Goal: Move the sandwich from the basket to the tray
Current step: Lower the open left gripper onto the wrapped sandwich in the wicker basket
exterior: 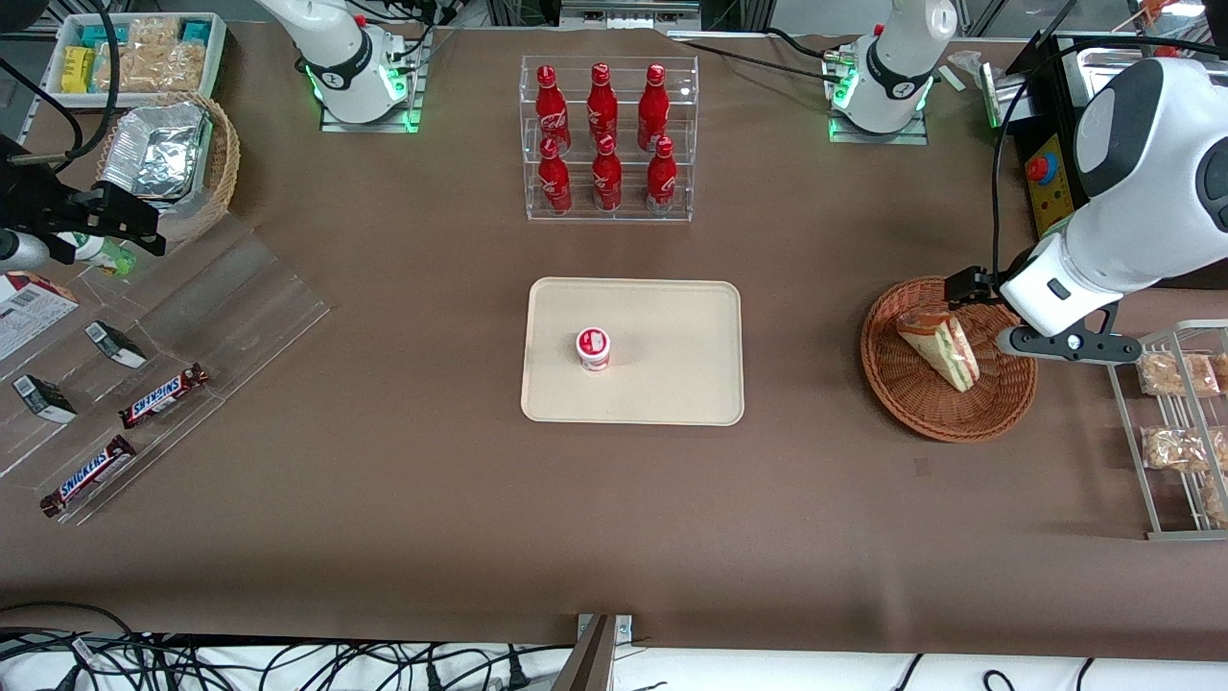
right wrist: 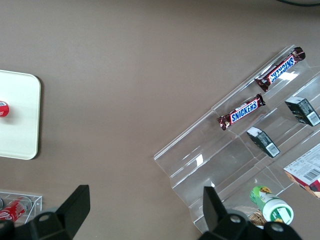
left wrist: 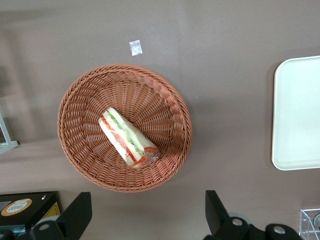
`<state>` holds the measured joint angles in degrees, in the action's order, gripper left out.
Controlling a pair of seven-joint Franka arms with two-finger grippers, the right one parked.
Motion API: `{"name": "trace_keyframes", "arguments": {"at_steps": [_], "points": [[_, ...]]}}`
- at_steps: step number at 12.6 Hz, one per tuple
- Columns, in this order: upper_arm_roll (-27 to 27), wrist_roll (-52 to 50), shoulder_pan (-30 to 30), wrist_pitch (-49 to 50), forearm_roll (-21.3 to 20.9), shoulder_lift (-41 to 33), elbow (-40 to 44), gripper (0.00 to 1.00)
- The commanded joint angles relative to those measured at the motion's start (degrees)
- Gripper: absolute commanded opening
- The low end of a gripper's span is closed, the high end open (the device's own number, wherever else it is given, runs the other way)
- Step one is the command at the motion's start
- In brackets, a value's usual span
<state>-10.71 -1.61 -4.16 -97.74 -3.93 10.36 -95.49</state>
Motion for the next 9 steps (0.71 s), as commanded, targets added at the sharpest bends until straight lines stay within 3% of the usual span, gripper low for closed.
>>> {"name": "trace_keyframes", "arguments": {"at_steps": [1, 5, 7, 9], "points": [[-0.1, 2.0, 0.0, 1.5, 0.9, 1.1, 2.1, 1.0], [0.1, -1.0, 0.0, 1.7, 0.8, 1.9, 3.6, 1.0], [0.0, -14.6, -0.4, 1.2, 0.8, 4.0, 3.5, 1.0], [0.1, -17.6, -0.8, 0.5, 0.7, 5.5, 3.5, 1.0]]}}
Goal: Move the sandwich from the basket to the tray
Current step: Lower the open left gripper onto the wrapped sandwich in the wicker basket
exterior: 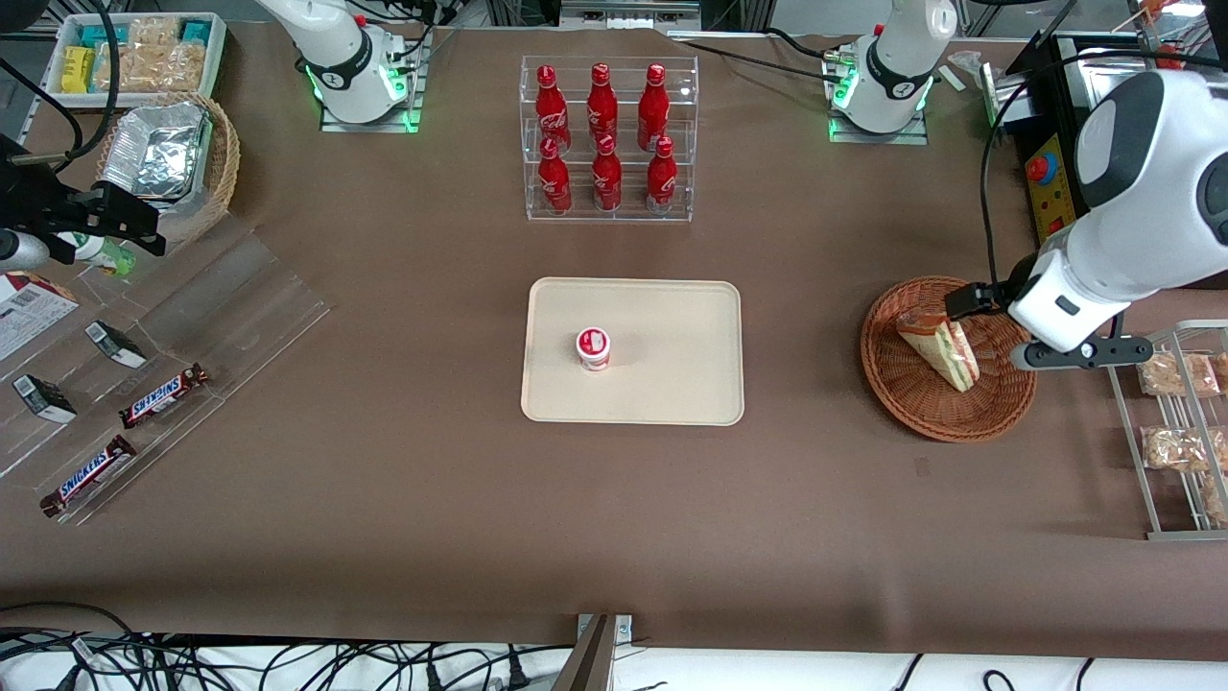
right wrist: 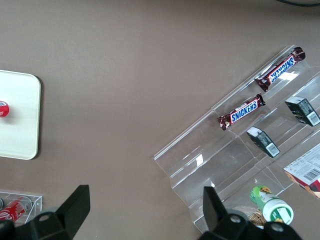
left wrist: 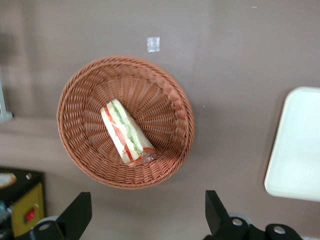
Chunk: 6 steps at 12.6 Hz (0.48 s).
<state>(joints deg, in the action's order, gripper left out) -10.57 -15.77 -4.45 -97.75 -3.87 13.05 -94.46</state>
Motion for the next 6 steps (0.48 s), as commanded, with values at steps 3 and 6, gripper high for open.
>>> {"name": "trace_keyframes", "arguments": {"at_steps": [3, 6], "points": [[0.5, -8.0, -0.7, -3.1, 0.0, 5.4, 1.5, 1.0], [0.6, -11.6, -1.3, -6.6, -3.6, 6.8, -2.1, 1.0]]}}
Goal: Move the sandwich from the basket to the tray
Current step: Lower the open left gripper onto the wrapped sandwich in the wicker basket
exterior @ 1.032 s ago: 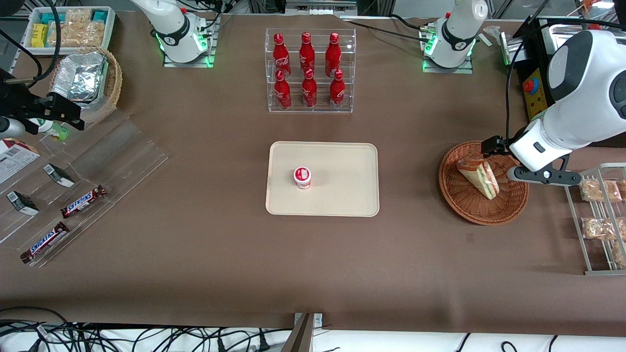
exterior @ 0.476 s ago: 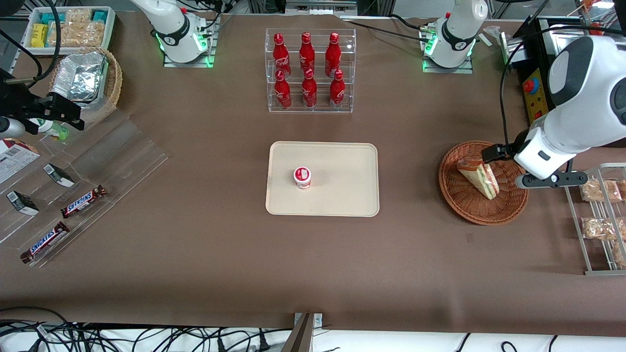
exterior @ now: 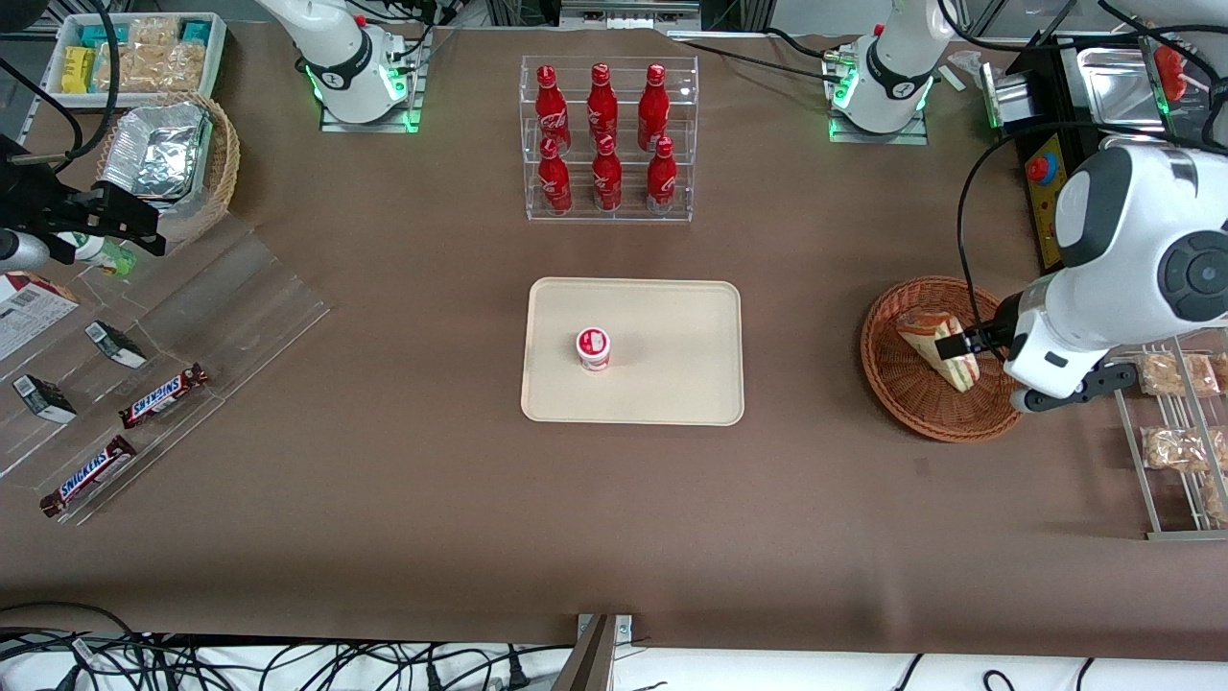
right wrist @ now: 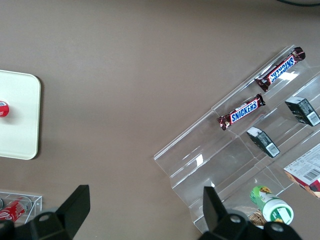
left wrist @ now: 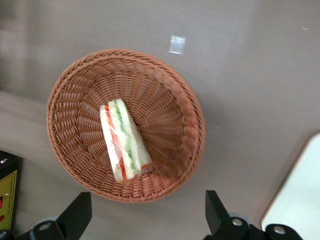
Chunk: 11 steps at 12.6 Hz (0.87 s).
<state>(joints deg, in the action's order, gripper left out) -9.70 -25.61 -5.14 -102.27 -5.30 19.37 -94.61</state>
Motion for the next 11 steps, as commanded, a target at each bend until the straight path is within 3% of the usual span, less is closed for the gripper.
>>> {"name": "trace_keyframes", "arguments": {"at_steps": [1, 3, 6, 7, 9, 11], "points": [[-0.1, -2.2, -0.8, -5.9, -2.3, 0.0, -5.8, 1.0], [-0.2, -7.8, -1.4, -11.8, -5.7, -1.6, -12.9, 1.0], [-0.1, -14.6, -3.2, -24.1, -6.5, -4.2, -23.4, 1.0], [-0.1, -16.6, -3.4, -26.1, -6.6, -4.4, -25.1, 1.0], [-0.2, -24.5, -3.5, -26.6, -12.2, -4.3, -26.7, 1.0], [-0.4, -29.7, -3.4, -27.4, -14.3, -4.1, -27.8, 1.0]]}}
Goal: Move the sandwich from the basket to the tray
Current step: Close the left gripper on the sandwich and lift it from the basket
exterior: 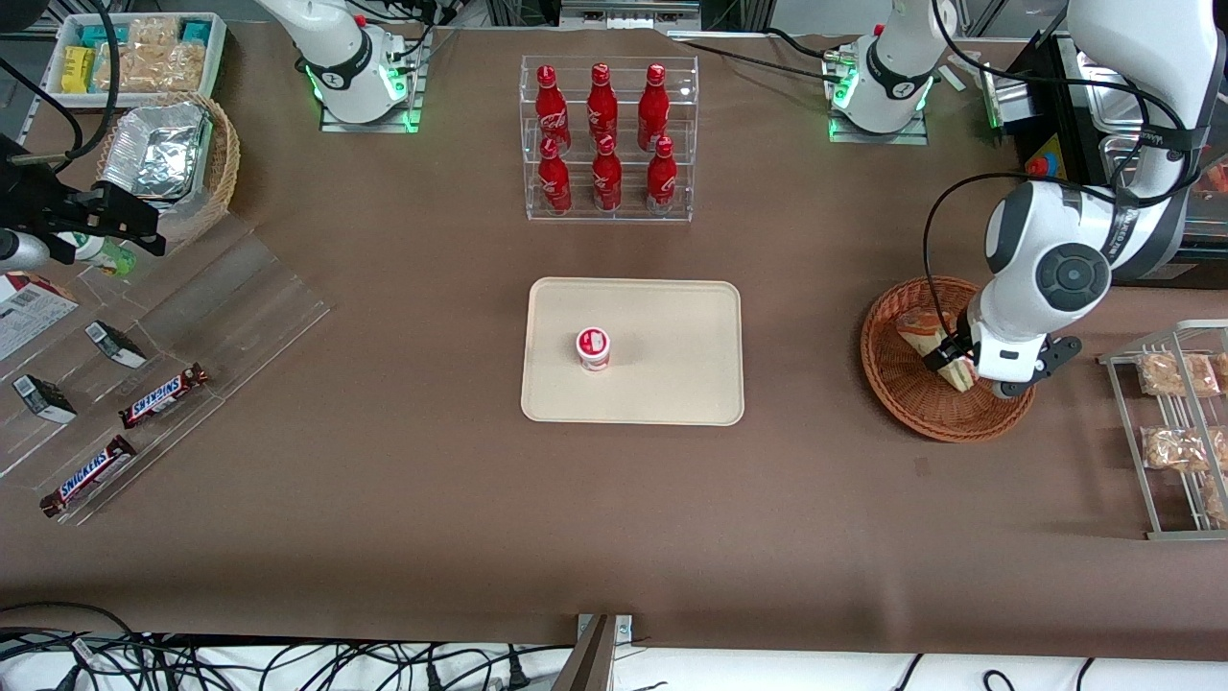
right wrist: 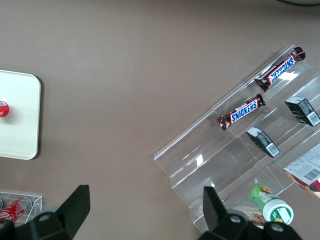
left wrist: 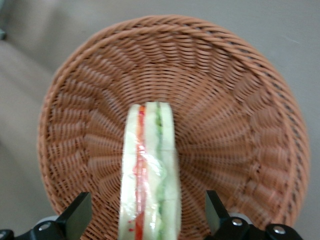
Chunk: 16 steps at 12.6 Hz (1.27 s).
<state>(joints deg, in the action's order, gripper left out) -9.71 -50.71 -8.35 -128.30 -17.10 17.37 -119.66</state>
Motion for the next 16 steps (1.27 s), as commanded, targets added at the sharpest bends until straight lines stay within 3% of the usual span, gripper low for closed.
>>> {"name": "trace_keyframes", "arguments": {"at_steps": [1, 12, 13, 15, 16], "points": [[-0.5, -6.1, -0.2, -2.2, -2.5, -2.2, -3.5, 1.0], [-1.1, -8.4, 0.4, -3.2, -4.3, -2.4, -6.5, 1.0], [-1.1, -8.8, 0.4, -3.1, -4.3, -2.4, -6.5, 0.97], [-1.1, -9.0, 0.4, -3.0, -4.3, -2.4, -6.4, 0.67], [-1.2, -9.0, 0.4, -2.7, -4.3, -2.4, -6.2, 0.57]]}}
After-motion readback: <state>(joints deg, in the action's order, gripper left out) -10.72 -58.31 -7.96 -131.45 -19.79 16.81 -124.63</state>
